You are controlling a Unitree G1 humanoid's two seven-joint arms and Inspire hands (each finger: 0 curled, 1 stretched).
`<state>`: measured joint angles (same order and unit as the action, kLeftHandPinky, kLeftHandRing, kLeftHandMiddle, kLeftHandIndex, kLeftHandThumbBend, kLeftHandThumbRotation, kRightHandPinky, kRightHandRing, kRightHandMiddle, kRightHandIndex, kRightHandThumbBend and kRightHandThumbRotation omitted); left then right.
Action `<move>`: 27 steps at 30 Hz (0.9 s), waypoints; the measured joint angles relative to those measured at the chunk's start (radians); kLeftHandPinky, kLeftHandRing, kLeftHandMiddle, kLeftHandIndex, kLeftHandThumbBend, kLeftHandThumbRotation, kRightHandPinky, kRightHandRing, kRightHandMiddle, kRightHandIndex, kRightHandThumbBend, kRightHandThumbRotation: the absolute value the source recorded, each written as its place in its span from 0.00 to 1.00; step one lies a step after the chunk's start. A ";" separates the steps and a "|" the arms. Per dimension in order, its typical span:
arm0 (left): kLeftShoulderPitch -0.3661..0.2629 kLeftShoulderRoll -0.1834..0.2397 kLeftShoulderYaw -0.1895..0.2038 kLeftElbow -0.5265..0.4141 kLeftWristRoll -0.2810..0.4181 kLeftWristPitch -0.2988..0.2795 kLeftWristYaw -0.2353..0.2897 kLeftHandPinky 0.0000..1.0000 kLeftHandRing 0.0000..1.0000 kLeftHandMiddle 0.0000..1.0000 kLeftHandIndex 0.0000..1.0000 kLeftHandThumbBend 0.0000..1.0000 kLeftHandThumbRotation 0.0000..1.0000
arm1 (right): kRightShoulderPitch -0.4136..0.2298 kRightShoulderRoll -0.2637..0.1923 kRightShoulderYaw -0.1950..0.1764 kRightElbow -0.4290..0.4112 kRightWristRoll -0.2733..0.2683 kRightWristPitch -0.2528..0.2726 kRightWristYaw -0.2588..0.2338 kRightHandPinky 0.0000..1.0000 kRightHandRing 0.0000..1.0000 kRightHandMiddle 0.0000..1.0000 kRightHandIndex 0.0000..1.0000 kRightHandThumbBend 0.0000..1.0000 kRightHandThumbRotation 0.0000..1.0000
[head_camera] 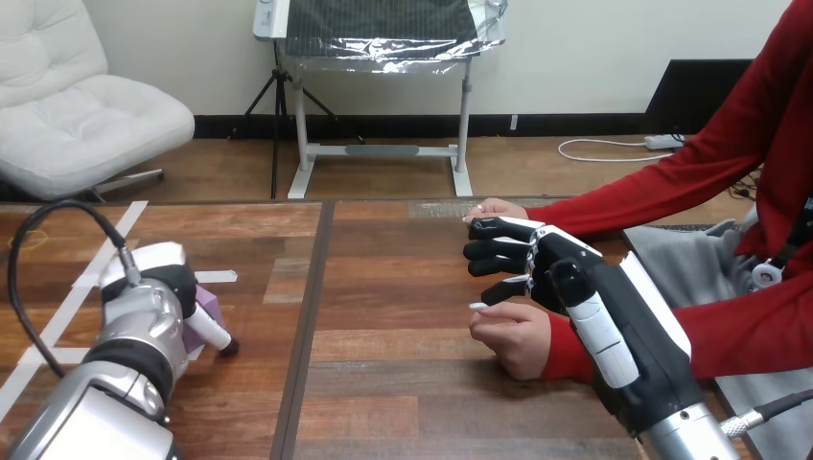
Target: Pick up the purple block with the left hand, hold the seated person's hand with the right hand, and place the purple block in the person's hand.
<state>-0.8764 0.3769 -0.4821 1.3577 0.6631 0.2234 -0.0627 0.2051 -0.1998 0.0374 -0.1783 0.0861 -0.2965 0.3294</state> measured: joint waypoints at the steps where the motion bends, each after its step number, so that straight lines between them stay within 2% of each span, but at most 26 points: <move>1: 0.000 0.000 0.000 -0.002 0.000 0.000 0.000 0.65 0.77 0.81 0.82 0.66 0.13 | 0.000 0.000 0.000 0.000 0.001 0.000 0.001 0.60 0.72 0.74 0.75 0.84 1.00; 11: -0.001 -0.002 -0.001 -0.007 0.000 0.008 0.026 0.55 0.73 0.82 0.84 0.67 0.02 | 0.000 0.000 0.000 0.000 0.014 0.000 0.001 0.60 0.72 0.74 0.76 0.84 1.00; 18: -0.001 -0.002 0.013 -0.007 -0.009 0.028 0.052 0.49 0.71 0.82 0.82 0.69 0.00 | 0.000 -0.001 0.000 0.000 0.017 0.000 0.005 0.60 0.72 0.73 0.76 0.84 1.00; 21: -0.001 -0.002 0.025 -0.007 -0.019 0.032 0.069 0.41 0.61 0.77 0.82 0.70 0.00 | 0.000 -0.001 0.000 0.000 0.019 0.000 0.005 0.60 0.72 0.73 0.76 0.84 1.00; 27: -0.001 -0.002 0.032 -0.007 -0.029 0.037 0.103 0.27 0.39 0.56 0.79 0.67 0.00 | 0.000 -0.001 0.000 0.000 0.021 0.000 0.006 0.60 0.72 0.73 0.76 0.84 1.00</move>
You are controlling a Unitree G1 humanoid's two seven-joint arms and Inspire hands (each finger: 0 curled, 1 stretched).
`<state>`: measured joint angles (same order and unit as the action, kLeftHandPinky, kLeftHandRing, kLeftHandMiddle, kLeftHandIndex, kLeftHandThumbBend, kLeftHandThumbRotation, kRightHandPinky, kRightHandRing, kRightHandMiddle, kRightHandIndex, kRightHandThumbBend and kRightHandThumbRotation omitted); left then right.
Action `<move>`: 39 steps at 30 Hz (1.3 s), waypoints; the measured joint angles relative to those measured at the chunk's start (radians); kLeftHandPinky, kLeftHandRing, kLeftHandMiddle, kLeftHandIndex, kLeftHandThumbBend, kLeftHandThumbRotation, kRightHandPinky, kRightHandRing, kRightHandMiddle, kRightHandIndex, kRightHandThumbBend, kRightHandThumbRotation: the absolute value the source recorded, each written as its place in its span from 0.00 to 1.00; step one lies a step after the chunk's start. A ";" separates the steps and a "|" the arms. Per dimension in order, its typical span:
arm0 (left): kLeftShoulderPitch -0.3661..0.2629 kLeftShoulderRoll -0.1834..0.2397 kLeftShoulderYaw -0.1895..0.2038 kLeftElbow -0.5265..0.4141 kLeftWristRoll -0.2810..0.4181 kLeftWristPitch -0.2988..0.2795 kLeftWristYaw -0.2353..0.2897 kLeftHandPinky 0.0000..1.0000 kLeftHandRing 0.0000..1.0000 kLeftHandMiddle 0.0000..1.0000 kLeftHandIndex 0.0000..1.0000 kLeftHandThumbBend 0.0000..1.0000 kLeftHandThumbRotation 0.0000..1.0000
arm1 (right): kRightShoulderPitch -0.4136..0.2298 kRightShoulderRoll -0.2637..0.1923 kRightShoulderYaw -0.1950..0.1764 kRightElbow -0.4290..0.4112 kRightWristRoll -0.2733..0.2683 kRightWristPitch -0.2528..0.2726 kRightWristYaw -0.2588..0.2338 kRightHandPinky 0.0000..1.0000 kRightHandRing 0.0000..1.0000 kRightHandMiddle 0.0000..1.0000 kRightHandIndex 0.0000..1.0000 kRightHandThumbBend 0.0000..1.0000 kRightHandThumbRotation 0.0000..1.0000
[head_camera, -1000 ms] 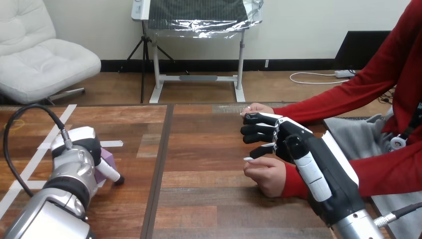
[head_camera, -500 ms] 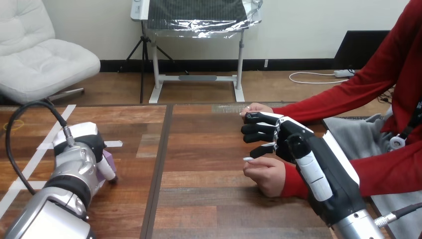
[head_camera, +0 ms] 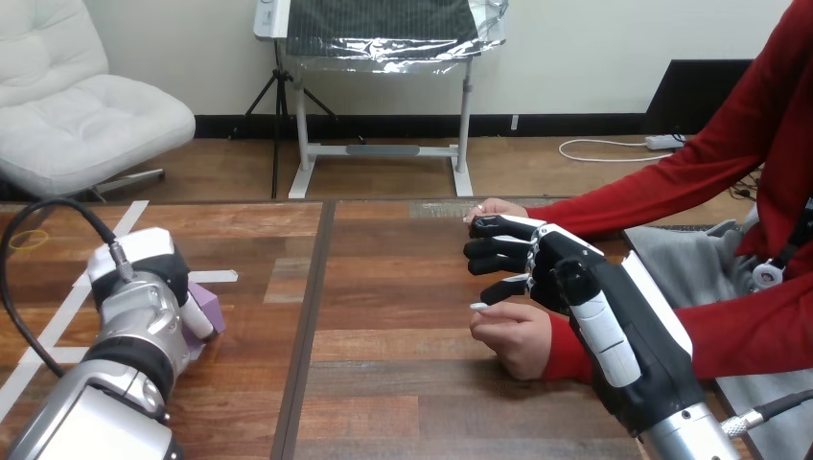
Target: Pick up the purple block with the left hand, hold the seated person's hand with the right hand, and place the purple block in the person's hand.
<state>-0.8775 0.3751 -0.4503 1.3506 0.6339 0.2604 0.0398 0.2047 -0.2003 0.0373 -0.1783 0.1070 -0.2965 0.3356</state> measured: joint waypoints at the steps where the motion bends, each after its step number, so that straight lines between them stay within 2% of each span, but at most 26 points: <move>1: 0.000 0.000 0.000 0.000 0.000 0.000 0.004 0.25 0.37 0.52 0.77 0.67 0.00 | 0.000 0.000 0.000 0.000 0.001 0.000 0.000 0.60 0.72 0.74 0.76 0.84 1.00; 2: 0.000 0.000 0.000 0.000 -0.001 0.000 0.010 0.23 0.33 0.47 0.73 0.67 0.00 | 0.000 0.000 0.000 0.000 0.001 0.000 0.000 0.60 0.72 0.74 0.76 0.84 1.00; 4: 0.000 0.000 0.001 0.000 -0.001 -0.001 0.021 0.21 0.31 0.43 0.70 0.67 0.00 | 0.000 0.000 0.000 0.000 0.003 0.000 0.000 0.60 0.72 0.74 0.76 0.84 1.00; 9: 0.000 0.000 0.001 0.000 -0.001 -0.007 0.053 0.21 0.30 0.39 0.63 0.66 0.00 | 0.000 0.000 0.000 0.000 0.005 0.000 0.000 0.61 0.73 0.74 0.76 0.84 1.00; 15: 0.000 0.000 0.002 -0.001 -0.003 -0.022 0.088 0.26 0.35 0.42 0.59 0.67 0.00 | 0.000 -0.001 0.000 0.000 0.006 0.000 0.000 0.61 0.73 0.74 0.76 0.84 1.00; 23: 0.000 0.000 0.000 -0.002 -0.003 -0.036 0.117 0.29 0.37 0.44 0.58 0.67 0.00 | 0.000 -0.001 0.000 0.000 0.011 0.000 0.002 0.61 0.73 0.74 0.76 0.85 1.00; 30: 0.000 0.000 0.002 -0.003 -0.008 -0.047 0.123 0.33 0.41 0.47 0.59 0.66 0.00 | 0.000 -0.001 0.000 0.000 0.011 0.000 0.002 0.61 0.73 0.74 0.76 0.85 1.00; 39: 0.001 0.000 0.006 -0.003 -0.015 -0.061 0.127 0.32 0.39 0.45 0.59 0.67 0.00 | 0.000 -0.001 0.000 0.000 0.011 0.000 0.002 0.61 0.73 0.74 0.76 0.83 1.00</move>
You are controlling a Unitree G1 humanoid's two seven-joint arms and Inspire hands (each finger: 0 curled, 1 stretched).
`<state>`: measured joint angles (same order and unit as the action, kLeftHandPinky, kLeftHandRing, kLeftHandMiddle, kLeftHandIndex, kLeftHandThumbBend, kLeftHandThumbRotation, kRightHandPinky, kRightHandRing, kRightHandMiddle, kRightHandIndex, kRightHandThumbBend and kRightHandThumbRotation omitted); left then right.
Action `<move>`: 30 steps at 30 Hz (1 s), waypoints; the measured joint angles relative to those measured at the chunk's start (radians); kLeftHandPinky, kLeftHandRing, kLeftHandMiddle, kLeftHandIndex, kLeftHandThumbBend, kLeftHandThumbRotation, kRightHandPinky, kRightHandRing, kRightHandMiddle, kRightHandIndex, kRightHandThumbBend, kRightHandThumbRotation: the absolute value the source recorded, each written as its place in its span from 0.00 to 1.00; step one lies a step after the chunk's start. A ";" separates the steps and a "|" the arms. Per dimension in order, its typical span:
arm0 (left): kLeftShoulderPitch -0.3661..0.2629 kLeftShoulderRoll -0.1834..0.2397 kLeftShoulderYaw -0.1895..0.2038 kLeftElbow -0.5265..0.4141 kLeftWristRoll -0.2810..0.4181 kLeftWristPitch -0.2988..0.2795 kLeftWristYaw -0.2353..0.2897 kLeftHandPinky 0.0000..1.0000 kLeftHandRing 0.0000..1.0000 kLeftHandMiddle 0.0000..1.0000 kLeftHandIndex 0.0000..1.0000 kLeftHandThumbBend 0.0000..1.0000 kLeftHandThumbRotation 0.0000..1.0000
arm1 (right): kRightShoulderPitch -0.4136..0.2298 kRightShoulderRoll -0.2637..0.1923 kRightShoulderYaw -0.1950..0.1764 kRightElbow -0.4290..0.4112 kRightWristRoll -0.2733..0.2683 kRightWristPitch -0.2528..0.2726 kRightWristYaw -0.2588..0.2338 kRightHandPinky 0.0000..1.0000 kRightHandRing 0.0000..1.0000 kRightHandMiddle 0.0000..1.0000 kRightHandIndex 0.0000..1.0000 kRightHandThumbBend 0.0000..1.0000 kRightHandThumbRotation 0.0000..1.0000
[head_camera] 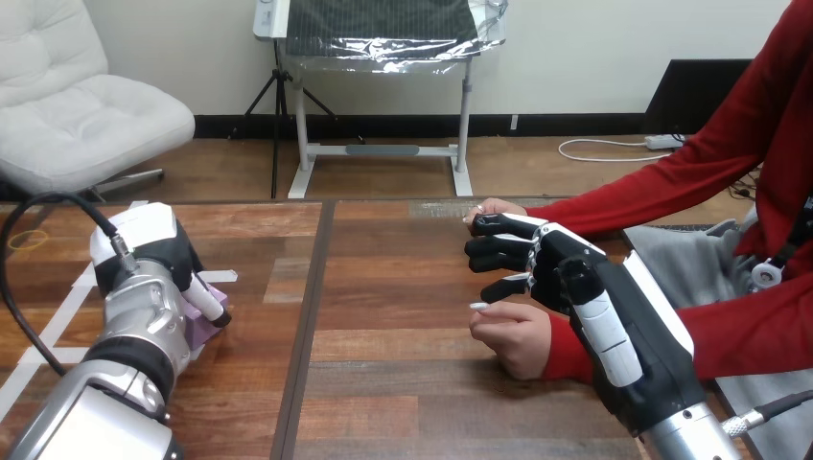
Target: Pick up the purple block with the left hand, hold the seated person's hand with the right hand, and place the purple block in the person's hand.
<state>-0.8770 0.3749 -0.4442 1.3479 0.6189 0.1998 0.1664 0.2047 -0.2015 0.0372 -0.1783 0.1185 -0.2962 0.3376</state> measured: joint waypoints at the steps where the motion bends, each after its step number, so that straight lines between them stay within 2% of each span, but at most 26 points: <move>1: 0.000 0.000 0.000 0.000 0.000 0.000 0.000 0.32 0.39 0.45 0.59 0.68 0.00 | 0.000 0.000 0.000 0.000 0.000 0.000 0.000 0.61 0.73 0.74 0.76 0.83 1.00; 14: 0.000 0.000 0.025 0.000 -0.024 -0.001 0.001 0.29 0.36 0.42 0.59 0.70 0.00 | 0.000 0.000 0.000 0.000 0.000 0.000 -0.001 0.60 0.73 0.73 0.76 0.84 1.00; 30: 0.000 0.000 0.032 0.000 -0.030 0.002 0.001 0.26 0.33 0.39 0.56 0.73 0.00 | 0.000 0.000 0.000 0.000 0.000 0.000 -0.001 0.60 0.73 0.73 0.76 0.83 1.00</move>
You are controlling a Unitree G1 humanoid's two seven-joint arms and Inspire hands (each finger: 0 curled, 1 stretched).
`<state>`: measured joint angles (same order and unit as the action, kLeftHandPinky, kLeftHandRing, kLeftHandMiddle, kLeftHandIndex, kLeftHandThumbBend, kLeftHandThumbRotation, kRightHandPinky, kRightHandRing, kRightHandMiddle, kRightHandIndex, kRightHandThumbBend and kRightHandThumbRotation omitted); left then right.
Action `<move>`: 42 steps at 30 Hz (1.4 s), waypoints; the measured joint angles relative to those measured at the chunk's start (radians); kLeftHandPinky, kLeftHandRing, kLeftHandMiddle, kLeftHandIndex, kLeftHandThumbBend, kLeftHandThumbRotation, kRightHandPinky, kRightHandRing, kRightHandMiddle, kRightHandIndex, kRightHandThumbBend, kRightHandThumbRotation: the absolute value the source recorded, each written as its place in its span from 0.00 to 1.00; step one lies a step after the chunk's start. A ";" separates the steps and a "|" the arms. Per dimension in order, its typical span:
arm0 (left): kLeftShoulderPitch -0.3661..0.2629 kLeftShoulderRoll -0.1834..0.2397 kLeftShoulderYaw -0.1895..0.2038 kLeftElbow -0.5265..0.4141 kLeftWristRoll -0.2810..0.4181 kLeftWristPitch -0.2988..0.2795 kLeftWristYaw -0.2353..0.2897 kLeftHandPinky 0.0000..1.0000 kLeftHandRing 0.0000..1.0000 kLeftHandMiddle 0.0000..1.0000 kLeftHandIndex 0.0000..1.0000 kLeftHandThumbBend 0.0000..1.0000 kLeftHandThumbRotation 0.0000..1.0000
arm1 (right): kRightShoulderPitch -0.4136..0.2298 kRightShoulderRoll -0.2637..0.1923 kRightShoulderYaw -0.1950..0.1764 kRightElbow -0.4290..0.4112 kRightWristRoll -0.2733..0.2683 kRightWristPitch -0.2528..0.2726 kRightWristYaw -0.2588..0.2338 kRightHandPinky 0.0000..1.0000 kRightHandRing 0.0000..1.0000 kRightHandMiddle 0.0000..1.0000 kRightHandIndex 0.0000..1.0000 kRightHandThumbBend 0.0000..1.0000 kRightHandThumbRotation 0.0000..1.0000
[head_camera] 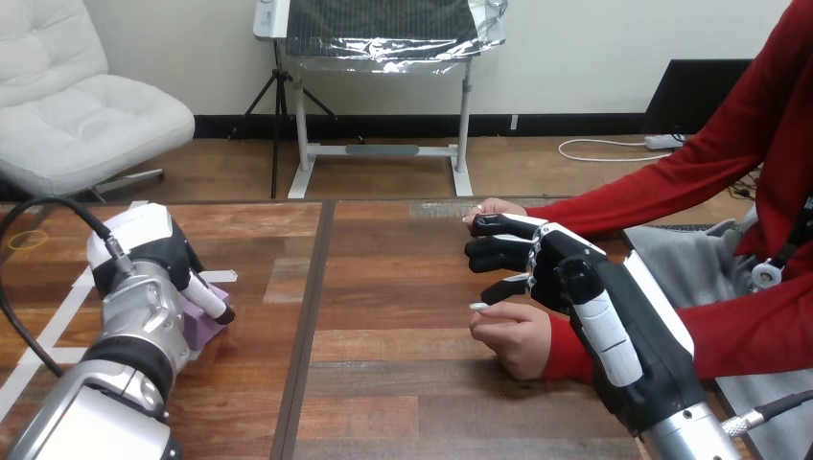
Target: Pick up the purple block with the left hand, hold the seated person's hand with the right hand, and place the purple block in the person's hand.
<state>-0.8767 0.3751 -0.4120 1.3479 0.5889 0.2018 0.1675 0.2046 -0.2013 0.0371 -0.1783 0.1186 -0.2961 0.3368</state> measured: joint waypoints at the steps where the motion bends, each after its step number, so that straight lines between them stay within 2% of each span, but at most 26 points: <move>1: 0.000 0.000 0.000 0.000 -0.001 0.000 0.000 0.26 0.33 0.39 0.56 0.73 0.00 | 0.000 0.000 0.000 0.000 0.000 0.000 0.000 0.60 0.73 0.74 0.76 0.83 1.00; 24: 0.000 0.001 -0.001 -0.002 -0.001 0.001 -0.023 0.27 0.35 0.42 0.58 0.71 0.00 | 0.000 0.000 0.000 0.000 0.000 0.001 -0.001 0.60 0.72 0.74 0.76 0.83 1.00; 32: -0.001 0.005 -0.003 -0.007 0.000 0.004 -0.050 0.27 0.36 0.43 0.64 0.70 0.00 | 0.000 0.000 0.000 0.000 0.000 0.002 -0.001 0.60 0.73 0.74 0.76 0.82 1.00; 42: -0.001 0.008 -0.010 -0.012 0.009 0.001 -0.061 0.28 0.37 0.45 0.66 0.70 0.00 | 0.000 0.000 0.000 0.000 0.000 0.003 -0.001 0.60 0.73 0.74 0.76 0.82 1.00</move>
<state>-0.8777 0.3832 -0.4216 1.3360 0.5976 0.2031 0.1066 0.2046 -0.2014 0.0372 -0.1783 0.1182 -0.2936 0.3362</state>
